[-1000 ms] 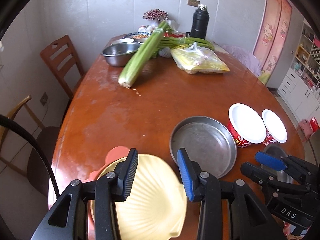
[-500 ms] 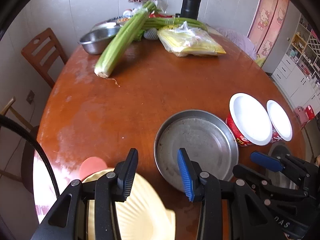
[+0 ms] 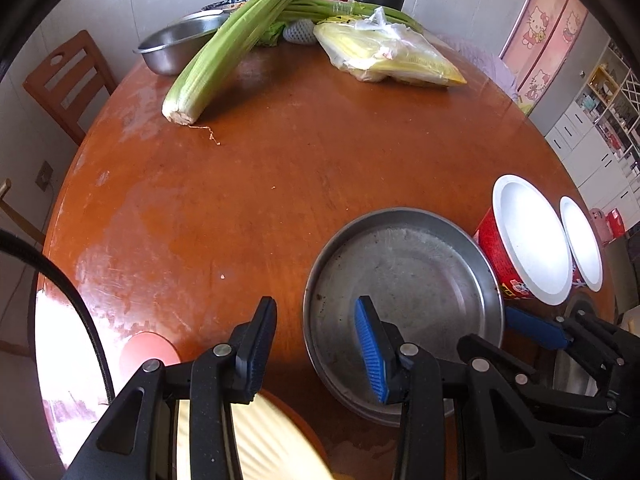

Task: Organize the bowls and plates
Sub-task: 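Grasp the shallow silver pan rim with the left gripper, then carry the silver pan with the left gripper onto the yellow bowl and release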

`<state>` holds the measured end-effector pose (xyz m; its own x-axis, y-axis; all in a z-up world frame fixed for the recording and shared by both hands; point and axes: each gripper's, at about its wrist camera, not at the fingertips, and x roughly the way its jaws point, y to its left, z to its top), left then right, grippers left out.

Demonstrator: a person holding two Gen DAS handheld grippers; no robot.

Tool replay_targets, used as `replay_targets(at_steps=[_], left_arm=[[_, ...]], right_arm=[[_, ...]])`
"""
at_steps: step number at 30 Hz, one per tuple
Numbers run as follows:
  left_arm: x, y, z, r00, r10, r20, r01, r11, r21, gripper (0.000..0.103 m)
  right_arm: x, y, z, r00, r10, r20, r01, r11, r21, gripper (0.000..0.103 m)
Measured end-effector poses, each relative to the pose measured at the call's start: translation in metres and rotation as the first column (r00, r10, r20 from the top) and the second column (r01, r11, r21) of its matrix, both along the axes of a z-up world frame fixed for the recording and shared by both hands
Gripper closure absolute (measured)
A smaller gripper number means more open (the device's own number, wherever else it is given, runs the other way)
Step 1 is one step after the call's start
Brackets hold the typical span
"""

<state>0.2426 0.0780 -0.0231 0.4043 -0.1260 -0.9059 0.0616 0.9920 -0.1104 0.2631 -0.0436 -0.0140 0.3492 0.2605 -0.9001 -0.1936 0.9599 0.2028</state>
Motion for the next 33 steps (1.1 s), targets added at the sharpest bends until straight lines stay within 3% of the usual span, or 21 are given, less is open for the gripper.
replay_targets(at_steps=[2, 7, 11, 16, 33], left_arm=[[0.001, -0.001, -0.003, 1.0, -0.002, -0.006, 0.002, 1.0, 0.0, 0.065], [0.002, -0.006, -0.011, 1.0, -0.01, -0.017, 0.011, 0.999, 0.033, 0.081], [0.0, -0.007, -0.012, 1.0, -0.008, -0.006, 0.009, 0.998, 0.064, 0.082], [-0.004, 0.004, -0.004, 1.0, 0.014, 0.017, -0.015, 0.999, 0.046, 0.082], [-0.05, 0.029, 0.063, 0.984, 0.063, 0.168, -0.068, 0.997, 0.025, 0.082]], right_arm=[[0.002, 0.001, -0.003, 1.0, 0.005, -0.009, -0.005, 1.0, -0.003, 0.055], [0.004, 0.009, -0.007, 1.0, 0.024, -0.009, -0.024, 1.0, -0.015, 0.055], [0.004, 0.015, -0.008, 0.999, 0.038, 0.004, -0.038, 0.999, -0.026, 0.053], [0.001, 0.018, -0.003, 0.999, 0.052, 0.016, -0.052, 0.999, 0.01, 0.053], [-0.029, 0.029, 0.053, 0.985, 0.08, 0.152, -0.091, 0.994, 0.067, 0.053]])
